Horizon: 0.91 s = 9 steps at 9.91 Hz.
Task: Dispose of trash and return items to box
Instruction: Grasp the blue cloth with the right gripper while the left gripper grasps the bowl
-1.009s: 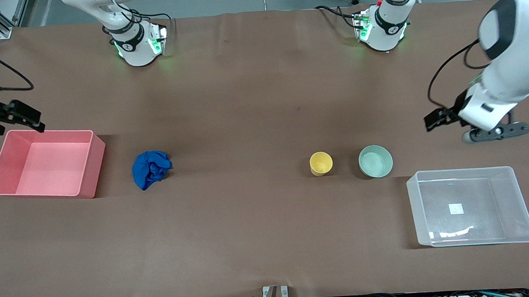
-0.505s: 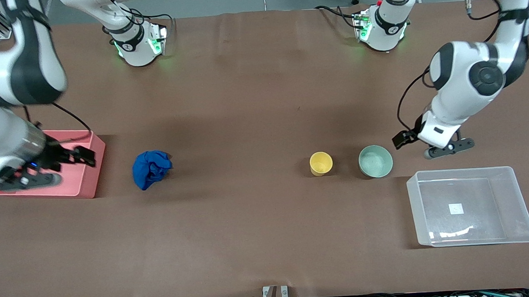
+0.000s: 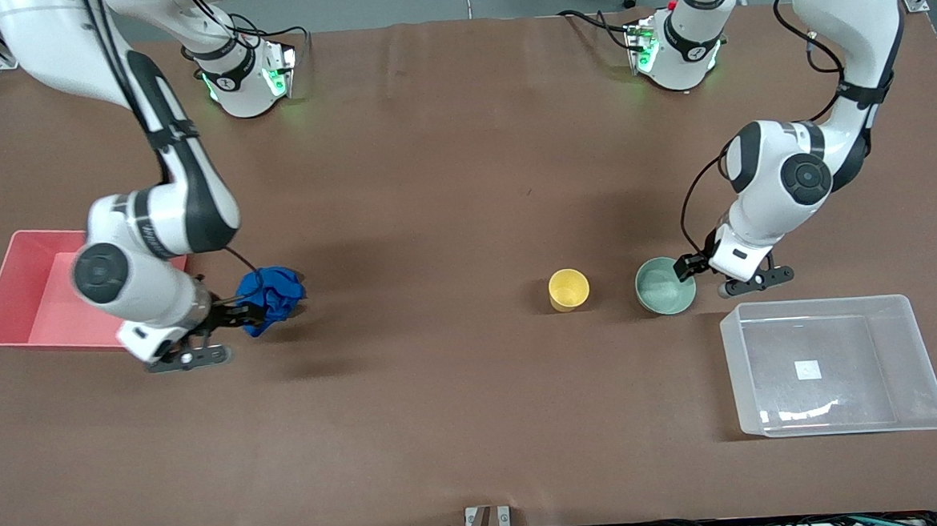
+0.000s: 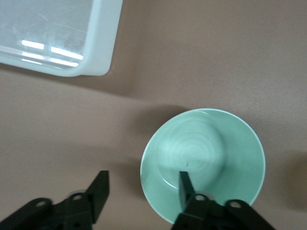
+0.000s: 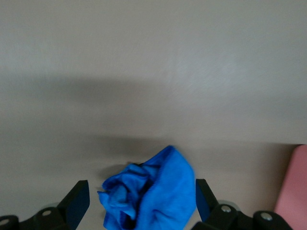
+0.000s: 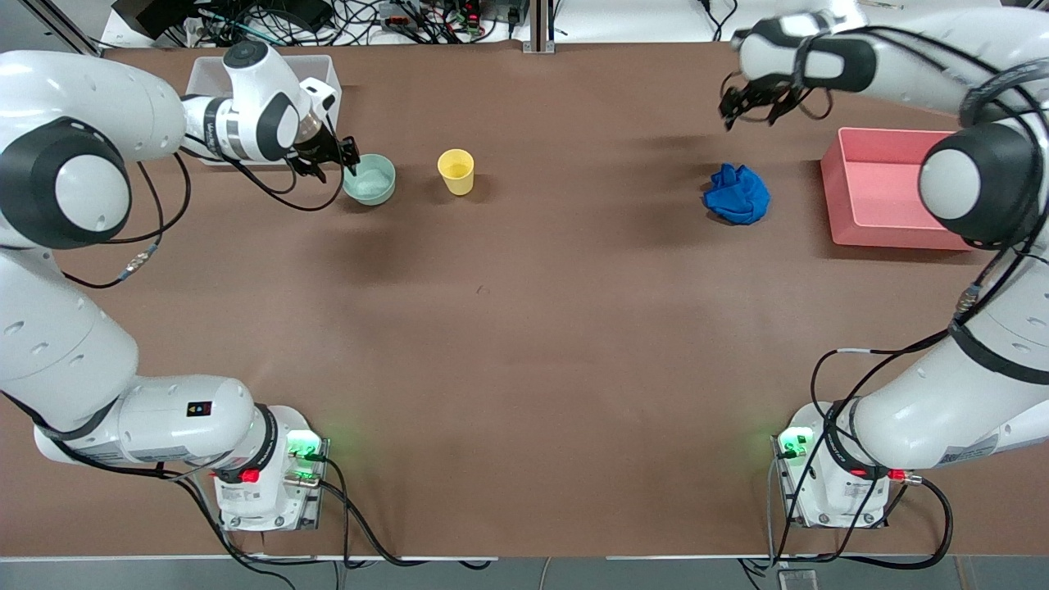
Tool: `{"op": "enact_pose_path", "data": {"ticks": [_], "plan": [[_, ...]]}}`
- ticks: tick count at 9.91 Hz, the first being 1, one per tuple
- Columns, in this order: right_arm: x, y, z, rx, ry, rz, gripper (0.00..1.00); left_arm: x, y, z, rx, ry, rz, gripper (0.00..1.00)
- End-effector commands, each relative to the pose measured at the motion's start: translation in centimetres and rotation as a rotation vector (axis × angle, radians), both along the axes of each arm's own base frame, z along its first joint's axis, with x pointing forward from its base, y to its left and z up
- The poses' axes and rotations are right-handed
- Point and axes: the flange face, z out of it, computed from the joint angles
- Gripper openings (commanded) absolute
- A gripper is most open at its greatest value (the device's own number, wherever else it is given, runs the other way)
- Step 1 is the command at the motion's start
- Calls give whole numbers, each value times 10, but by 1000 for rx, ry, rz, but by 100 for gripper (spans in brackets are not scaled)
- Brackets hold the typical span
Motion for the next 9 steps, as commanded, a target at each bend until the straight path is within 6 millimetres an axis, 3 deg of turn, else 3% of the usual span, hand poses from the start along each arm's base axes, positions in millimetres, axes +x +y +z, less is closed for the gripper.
{"op": "enact_pose_path", "data": {"ticks": [1, 2, 4, 5, 6, 7, 8, 9], "plan": [[-32, 7, -37, -10, 53, 0, 95, -4, -4, -35, -11, 26, 9, 27], [-45, 4, -56, -8, 44, 1, 95, -4, -4, -45, -15, 32, 11, 24], [-53, 1, -72, -9, 47, 0, 95, 0, -6, -42, -18, 17, 8, 2], [-59, 1, -78, -12, 62, 0, 95, 5, -6, -33, -18, 0, 7, 0], [-61, 2, -84, -13, 71, 1, 93, 12, -5, -12, -13, -28, 1, 0], [-64, 2, -88, -16, 79, 2, 72, 25, -5, 19, -5, -58, -7, 0], [-65, 2, -88, -16, 80, 4, 41, 51, 0, 56, 2, -74, -21, 0], [-66, 1, -89, -17, 86, 7, 15, 73, 1, 86, 8, -71, -58, 0]]}}
